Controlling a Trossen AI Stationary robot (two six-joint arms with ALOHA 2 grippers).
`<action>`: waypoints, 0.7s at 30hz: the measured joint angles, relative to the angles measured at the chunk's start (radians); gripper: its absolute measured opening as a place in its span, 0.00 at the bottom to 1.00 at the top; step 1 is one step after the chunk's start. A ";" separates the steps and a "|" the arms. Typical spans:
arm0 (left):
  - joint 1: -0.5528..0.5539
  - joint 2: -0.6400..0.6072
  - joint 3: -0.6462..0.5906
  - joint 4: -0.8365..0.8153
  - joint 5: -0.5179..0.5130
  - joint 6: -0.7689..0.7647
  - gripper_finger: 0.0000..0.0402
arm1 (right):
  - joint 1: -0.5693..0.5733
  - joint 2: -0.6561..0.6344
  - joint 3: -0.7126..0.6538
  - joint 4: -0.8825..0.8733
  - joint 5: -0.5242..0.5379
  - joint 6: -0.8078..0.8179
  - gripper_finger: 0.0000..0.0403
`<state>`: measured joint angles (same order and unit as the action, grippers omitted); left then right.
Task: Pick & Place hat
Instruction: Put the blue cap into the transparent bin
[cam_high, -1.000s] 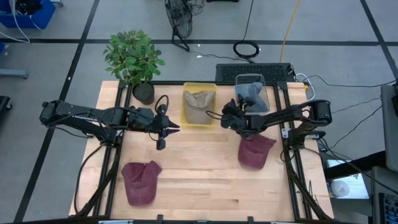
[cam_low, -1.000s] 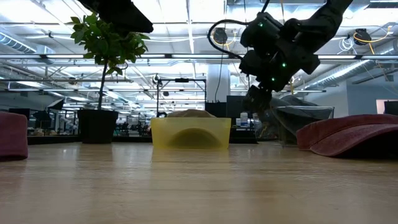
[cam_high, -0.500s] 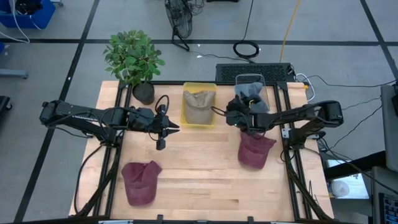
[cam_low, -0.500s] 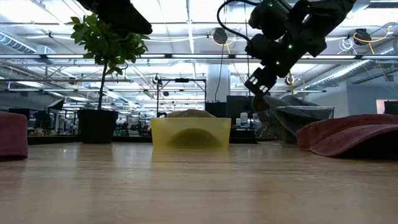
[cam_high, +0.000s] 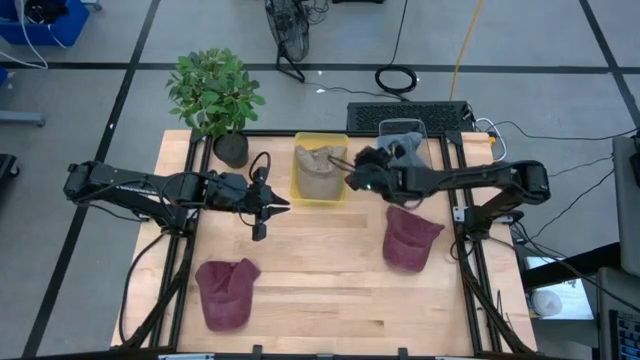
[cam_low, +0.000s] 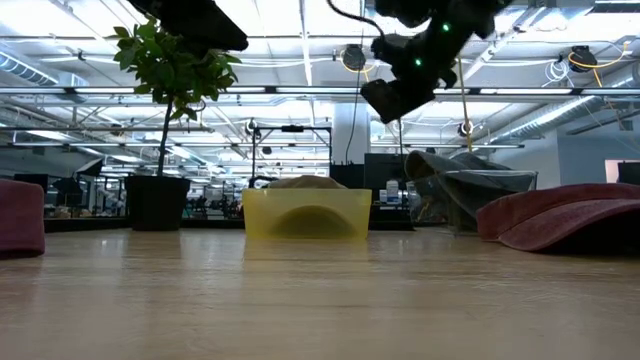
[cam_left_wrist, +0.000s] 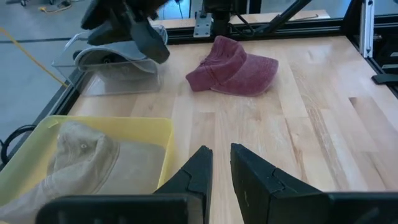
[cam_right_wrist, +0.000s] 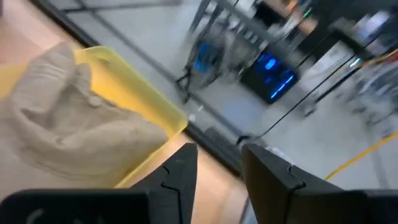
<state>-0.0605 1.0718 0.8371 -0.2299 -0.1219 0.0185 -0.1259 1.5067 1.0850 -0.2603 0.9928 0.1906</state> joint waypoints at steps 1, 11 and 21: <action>0.000 0.000 0.000 -0.001 0.000 0.000 0.16 | -0.015 0.007 0.043 -0.072 -0.037 0.036 0.30; 0.000 0.000 0.000 -0.002 0.004 0.003 0.16 | -0.149 0.080 0.160 -0.396 -0.245 0.268 0.30; 0.001 0.000 0.000 -0.001 0.009 0.025 0.16 | -0.213 0.115 0.163 -0.427 -0.288 0.249 0.30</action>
<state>-0.0593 1.0718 0.8371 -0.2306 -0.1131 0.0437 -0.3384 1.6213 1.2480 -0.6877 0.7050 0.4401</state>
